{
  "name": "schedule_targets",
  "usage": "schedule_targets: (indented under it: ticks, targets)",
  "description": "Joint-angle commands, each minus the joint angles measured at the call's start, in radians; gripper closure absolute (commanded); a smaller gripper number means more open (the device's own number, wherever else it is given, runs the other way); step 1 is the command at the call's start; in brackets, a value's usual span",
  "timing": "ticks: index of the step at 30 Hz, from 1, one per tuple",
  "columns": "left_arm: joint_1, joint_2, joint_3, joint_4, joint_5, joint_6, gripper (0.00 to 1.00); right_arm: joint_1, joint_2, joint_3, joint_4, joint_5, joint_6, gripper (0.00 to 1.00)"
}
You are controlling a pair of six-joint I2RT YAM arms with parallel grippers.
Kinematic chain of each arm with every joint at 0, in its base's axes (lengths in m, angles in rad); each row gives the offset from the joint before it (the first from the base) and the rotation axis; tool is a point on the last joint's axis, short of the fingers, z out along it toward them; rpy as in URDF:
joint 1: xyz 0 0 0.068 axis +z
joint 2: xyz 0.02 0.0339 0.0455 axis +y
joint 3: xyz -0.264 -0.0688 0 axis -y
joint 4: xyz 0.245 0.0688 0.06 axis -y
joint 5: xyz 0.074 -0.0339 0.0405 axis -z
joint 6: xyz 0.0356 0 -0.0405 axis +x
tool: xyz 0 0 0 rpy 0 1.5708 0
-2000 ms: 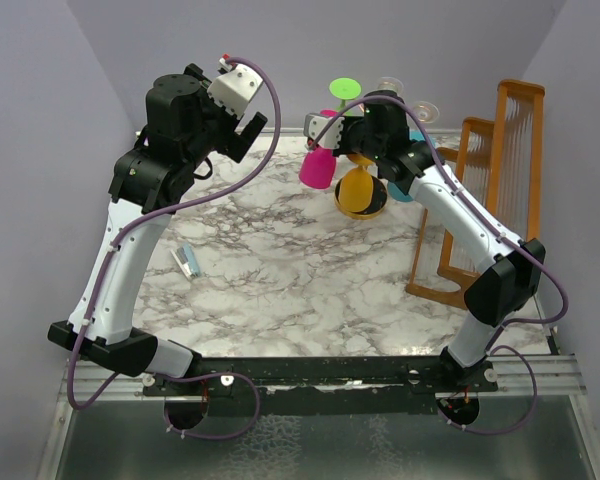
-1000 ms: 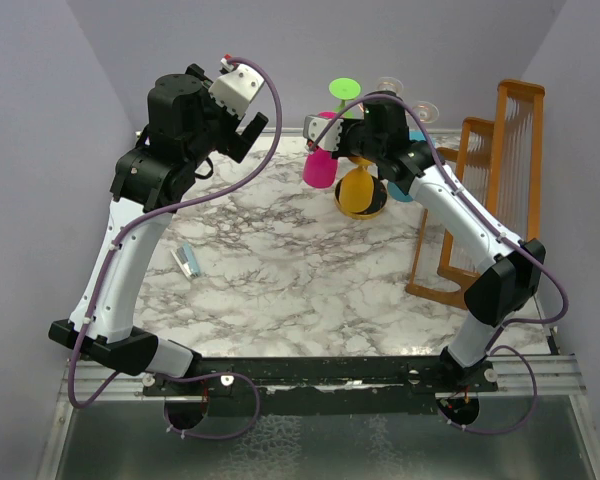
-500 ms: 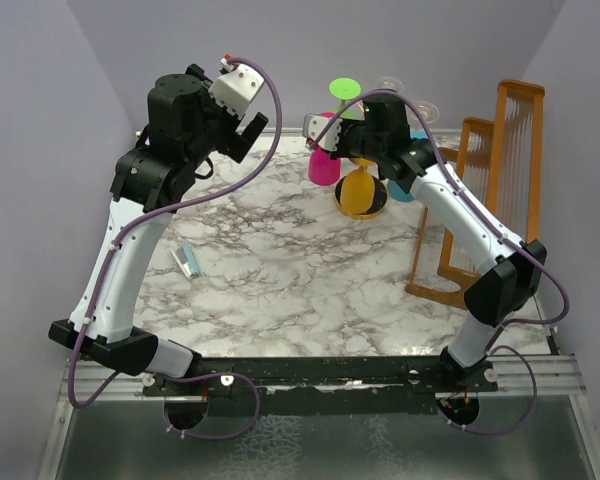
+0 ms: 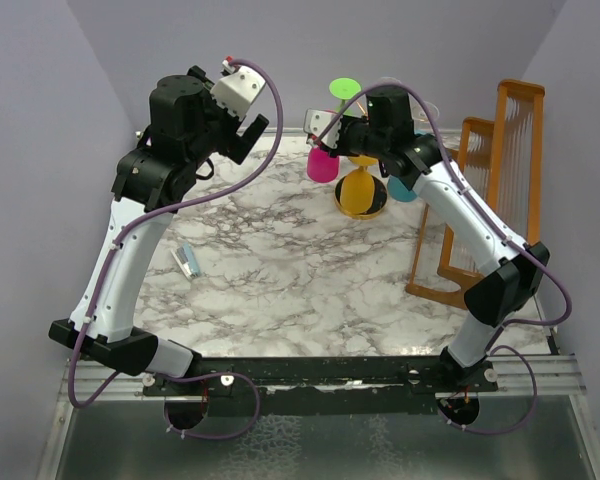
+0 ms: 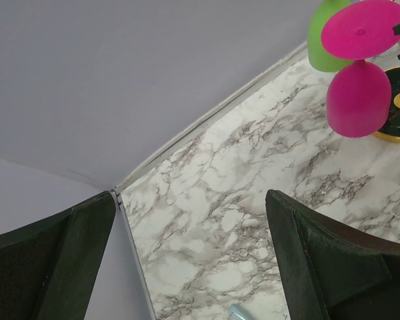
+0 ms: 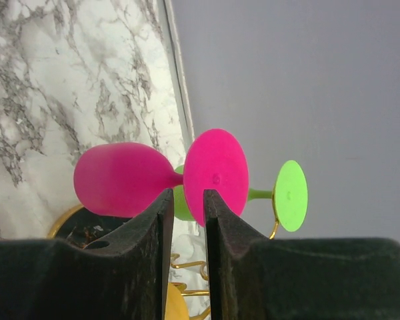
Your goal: Place the wine glass upside down on the wine glass rack
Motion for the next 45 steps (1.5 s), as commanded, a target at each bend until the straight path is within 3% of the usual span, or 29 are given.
schedule_targets:
  ticks: [1,5,9,14,17,20,23,25,27,28,42,45]
  targets:
    - [0.003,-0.03,-0.01,0.008,0.019,0.009,0.01,0.006,-0.033,0.036,-0.073,-0.102,0.02,0.75]
    - [0.003,-0.034,-0.02,0.015,0.018,0.011,0.01,0.006,-0.059,0.038,-0.129,-0.148,0.011,0.74]
    - [0.003,-0.041,-0.043,0.033,0.015,0.006,0.01,0.006,-0.109,0.022,-0.123,-0.148,0.104,0.73]
    - [0.008,-0.063,-0.168,0.146,-0.006,-0.079,0.02,0.006,-0.217,-0.065,0.013,0.038,0.332,0.72]
    - [0.017,-0.07,-0.26,0.231,-0.034,-0.139,0.02,-0.008,-0.313,-0.167,0.133,0.173,0.436,0.63]
    - [0.033,-0.073,-0.305,0.296,-0.073,-0.186,0.01,-0.077,-0.369,-0.217,0.183,0.193,0.533,0.59]
    - [0.05,-0.078,-0.329,0.333,-0.1,-0.214,0.01,-0.136,-0.409,-0.248,0.207,0.195,0.617,0.48]
    - [0.063,-0.084,-0.347,0.351,-0.103,-0.235,0.01,-0.162,-0.43,-0.271,0.219,0.188,0.651,0.3]
    - [0.077,-0.096,-0.37,0.367,-0.113,-0.258,0.01,-0.178,-0.446,-0.3,0.236,0.166,0.666,0.06]
    - [0.083,-0.105,-0.381,0.376,-0.122,-0.271,0.01,-0.183,-0.452,-0.313,0.245,0.155,0.664,0.0]
    - [0.116,-0.233,-0.522,0.426,-0.044,-0.239,0.01,-0.27,-0.559,-0.475,0.411,0.232,0.721,0.0]
    - [0.117,-0.274,-0.57,0.442,-0.037,-0.23,0.01,-0.296,-0.594,-0.486,0.36,0.207,0.705,0.01]
